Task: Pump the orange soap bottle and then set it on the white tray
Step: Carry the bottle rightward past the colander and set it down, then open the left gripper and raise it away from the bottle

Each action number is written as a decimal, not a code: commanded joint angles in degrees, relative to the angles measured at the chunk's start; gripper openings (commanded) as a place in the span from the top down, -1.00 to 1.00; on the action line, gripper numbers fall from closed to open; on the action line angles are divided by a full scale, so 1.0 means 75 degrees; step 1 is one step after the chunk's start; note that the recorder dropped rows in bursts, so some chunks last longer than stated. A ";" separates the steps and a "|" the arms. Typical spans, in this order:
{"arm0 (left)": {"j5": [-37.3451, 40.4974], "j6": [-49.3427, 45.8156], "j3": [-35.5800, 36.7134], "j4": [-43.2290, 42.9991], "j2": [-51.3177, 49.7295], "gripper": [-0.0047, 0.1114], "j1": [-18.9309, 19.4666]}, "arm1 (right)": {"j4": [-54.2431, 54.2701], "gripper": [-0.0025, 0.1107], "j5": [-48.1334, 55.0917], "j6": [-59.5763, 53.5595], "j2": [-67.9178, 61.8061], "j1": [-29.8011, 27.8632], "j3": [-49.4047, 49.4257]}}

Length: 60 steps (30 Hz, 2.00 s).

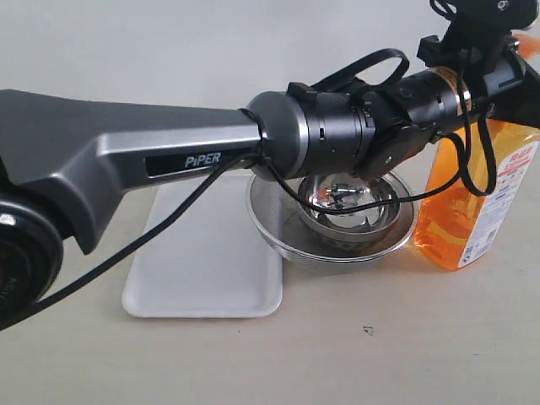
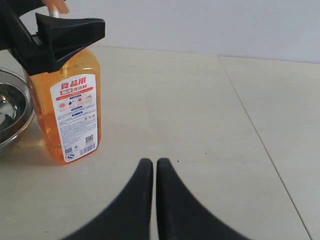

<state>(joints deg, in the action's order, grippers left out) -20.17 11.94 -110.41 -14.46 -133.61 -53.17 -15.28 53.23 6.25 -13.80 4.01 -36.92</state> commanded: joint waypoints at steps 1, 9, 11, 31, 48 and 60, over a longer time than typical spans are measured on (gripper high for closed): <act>0.1517 0.0073 -0.0077 -0.0642 0.0748 -0.62 0.0001 | 0.0022 0.96 0.0024 -0.0046 0.0005 -0.0004 -0.0045; 0.3613 0.0073 -0.0077 -0.0644 0.1576 -0.61 -0.0406 | 0.0022 0.96 -0.0182 -0.0046 -0.0008 -0.0004 -0.0045; 0.3613 -0.0047 -0.0077 -0.0644 0.1626 -0.60 -0.0658 | 0.0022 0.96 -0.0182 -0.0046 -0.0008 -0.0004 -0.0045; 0.8560 -0.0745 0.0151 -0.1705 0.3043 0.84 -0.0759 | 0.2991 0.96 -0.0704 -0.1175 -0.0044 -0.0004 0.0228; 0.1833 -0.1824 0.3286 0.0449 0.2716 0.84 0.1717 | 0.4106 0.96 -0.3798 -0.1940 -0.3806 -0.0004 0.0767; -0.0633 0.2611 0.3293 -0.2671 0.1585 0.84 0.2043 | 0.4155 0.96 -0.7954 -0.1394 -0.4054 -0.0004 0.3028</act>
<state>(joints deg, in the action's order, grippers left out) -16.62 20.14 -86.16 -24.96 -120.32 -38.13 15.73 0.00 -6.06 -43.41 4.01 -16.55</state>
